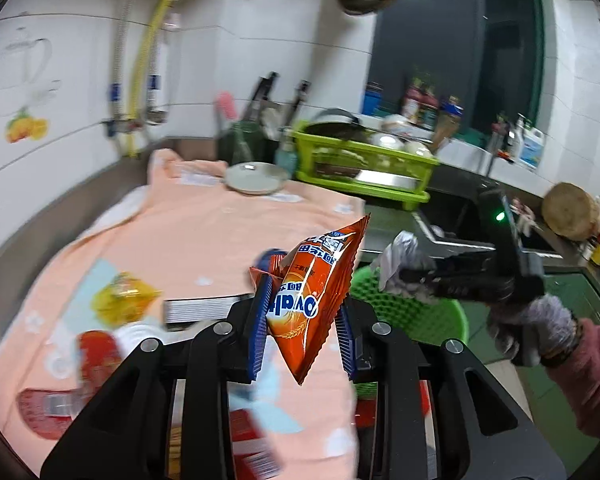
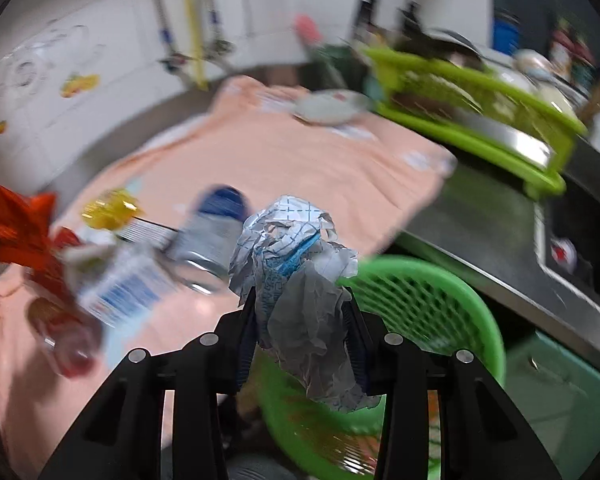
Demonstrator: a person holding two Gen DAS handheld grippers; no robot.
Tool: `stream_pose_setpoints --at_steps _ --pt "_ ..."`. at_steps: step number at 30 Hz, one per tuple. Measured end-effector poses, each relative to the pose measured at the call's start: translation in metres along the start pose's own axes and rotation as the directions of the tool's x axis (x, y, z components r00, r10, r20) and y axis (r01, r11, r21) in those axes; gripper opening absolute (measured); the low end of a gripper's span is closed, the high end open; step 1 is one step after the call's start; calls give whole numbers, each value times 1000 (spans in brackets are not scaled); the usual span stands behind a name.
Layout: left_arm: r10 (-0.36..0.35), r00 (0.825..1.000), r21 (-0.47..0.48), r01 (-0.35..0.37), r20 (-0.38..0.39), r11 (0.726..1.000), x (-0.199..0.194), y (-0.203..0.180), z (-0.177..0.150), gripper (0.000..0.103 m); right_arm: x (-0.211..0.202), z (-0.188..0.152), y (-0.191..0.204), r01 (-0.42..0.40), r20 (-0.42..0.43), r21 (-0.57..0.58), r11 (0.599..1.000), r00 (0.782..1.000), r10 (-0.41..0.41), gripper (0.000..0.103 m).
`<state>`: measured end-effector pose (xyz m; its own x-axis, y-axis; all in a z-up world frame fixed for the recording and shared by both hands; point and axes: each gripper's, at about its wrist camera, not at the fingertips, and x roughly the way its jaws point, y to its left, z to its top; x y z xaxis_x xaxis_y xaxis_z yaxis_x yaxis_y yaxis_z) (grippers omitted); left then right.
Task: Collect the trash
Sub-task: 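Carry the foil into the green basket and open the right tool while the left lifts the bag, then lower the orange Ovaltine bag into the green basket and open the left tool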
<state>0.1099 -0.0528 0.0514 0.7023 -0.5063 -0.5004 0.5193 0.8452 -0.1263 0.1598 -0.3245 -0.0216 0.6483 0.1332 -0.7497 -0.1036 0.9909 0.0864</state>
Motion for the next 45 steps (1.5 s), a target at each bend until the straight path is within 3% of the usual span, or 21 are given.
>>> stream_pose_setpoints --at_steps 8,10,15,27,31,36,40,45 --pt "-95 994 33 97 -59 995 58 -62 4 30 11 -36 -64 21 -37 125 992 999 -16 53" --pt "-108 991 37 111 -79 993 72 -73 3 30 9 -39 -75 1 -29 145 990 1000 3 59" --pt "-155 981 17 158 -114 987 102 -92 2 30 -4 -42 -91 -7 5 160 987 1000 7 62" --pt "-250 939 -39 248 -236 968 181 -134 -7 32 -47 -60 -121 32 77 185 982 996 -47 72" --pt "-259 933 -36 258 -249 965 189 -143 -7 40 -55 -63 -132 51 87 204 978 994 -70 72" --pt "-276 934 -32 276 -227 961 190 -153 -6 42 -61 -65 -140 63 96 226 972 992 -87 72" --pt "-276 936 -30 276 -217 961 190 -154 -2 58 -62 -67 -141 66 95 231 971 991 -90 73" --pt "-266 941 -39 264 -210 964 189 -150 -2 66 -66 -66 -140 68 108 241 968 989 -97 73"
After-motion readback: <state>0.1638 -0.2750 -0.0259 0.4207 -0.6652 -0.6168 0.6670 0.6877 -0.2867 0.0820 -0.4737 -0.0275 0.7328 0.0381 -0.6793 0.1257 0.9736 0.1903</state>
